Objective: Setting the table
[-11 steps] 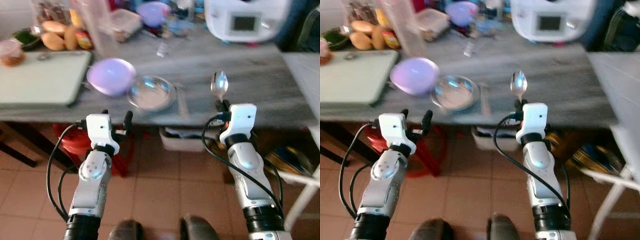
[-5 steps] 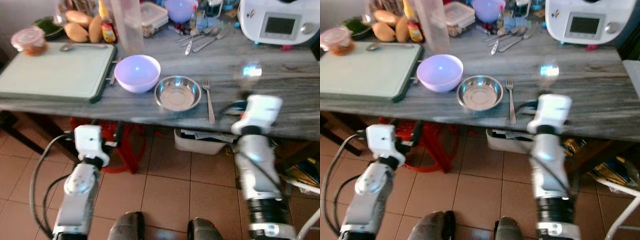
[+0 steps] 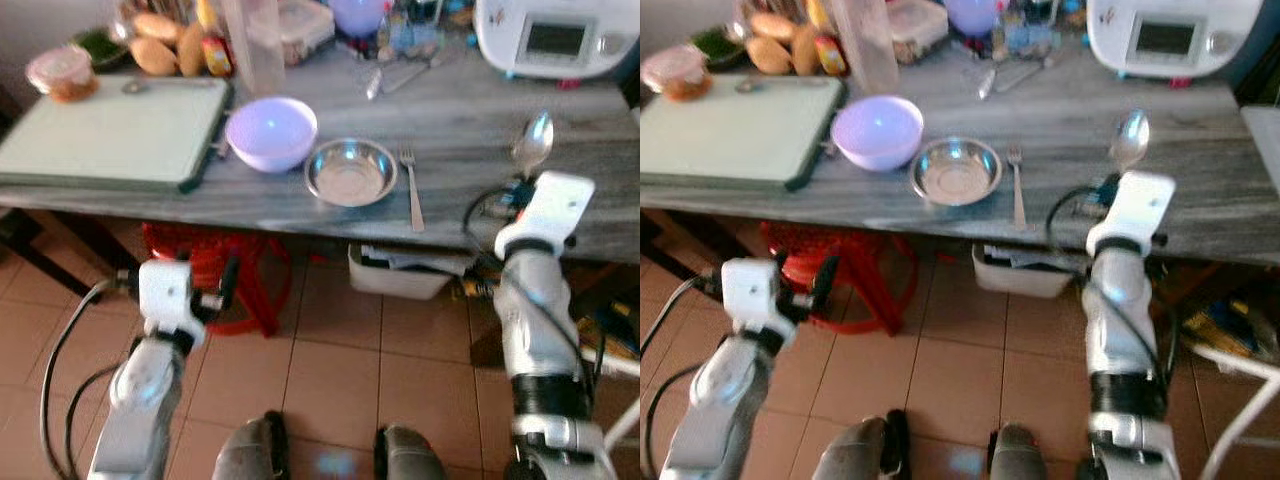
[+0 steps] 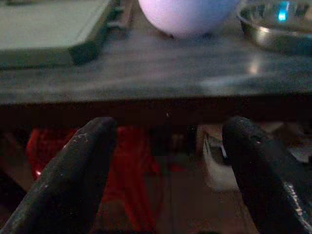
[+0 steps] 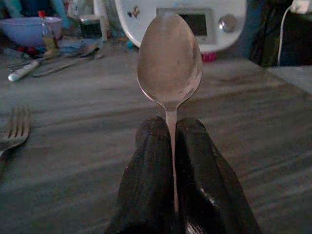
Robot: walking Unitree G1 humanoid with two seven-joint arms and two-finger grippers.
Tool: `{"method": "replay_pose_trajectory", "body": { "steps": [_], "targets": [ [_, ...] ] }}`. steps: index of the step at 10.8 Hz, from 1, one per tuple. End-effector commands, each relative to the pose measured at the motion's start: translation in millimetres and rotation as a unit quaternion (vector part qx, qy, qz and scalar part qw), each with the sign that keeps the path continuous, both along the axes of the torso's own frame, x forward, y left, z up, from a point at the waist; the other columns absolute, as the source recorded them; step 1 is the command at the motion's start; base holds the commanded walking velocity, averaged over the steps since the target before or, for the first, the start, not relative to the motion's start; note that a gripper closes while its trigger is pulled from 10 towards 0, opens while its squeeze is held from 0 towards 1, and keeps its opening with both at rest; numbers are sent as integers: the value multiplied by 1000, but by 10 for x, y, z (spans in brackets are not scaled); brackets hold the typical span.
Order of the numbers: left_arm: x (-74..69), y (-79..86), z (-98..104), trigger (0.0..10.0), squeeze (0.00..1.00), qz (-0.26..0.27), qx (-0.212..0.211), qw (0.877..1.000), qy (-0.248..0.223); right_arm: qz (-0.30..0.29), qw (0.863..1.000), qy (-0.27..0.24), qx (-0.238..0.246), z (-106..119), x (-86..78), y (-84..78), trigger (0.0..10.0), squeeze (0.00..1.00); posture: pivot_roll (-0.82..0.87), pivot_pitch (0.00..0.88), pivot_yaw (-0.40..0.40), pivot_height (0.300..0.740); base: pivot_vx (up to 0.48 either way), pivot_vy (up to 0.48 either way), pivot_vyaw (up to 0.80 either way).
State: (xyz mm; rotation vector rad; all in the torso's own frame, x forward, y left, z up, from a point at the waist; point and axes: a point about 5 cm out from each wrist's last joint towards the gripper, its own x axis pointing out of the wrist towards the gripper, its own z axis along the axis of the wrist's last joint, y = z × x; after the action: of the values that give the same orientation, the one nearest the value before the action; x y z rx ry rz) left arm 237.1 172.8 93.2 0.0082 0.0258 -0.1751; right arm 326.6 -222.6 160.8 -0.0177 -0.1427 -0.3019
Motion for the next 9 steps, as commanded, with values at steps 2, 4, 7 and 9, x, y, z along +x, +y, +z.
{"method": "replay_pose_trajectory", "body": {
  "steps": [2,4,7,9],
  "targets": [
    [-74,47,64,10000,0,-11,10,1000,1,17,999,8,26,25,119,89,10000,0,29,280,100,740,0,0,0],
    [-109,86,91,10000,0,-17,18,1000,8,36,999,16,38,70,228,185,10000,0,44,287,108,740,0,0,0],
    [-135,93,112,10000,0,-24,20,999,16,64,994,31,83,52,328,364,10000,0,54,290,115,740,0,0,0],
    [-131,74,115,10000,0,-28,19,999,19,82,991,43,93,40,354,470,10000,0,53,293,110,740,0,0,0]
  ]
}}
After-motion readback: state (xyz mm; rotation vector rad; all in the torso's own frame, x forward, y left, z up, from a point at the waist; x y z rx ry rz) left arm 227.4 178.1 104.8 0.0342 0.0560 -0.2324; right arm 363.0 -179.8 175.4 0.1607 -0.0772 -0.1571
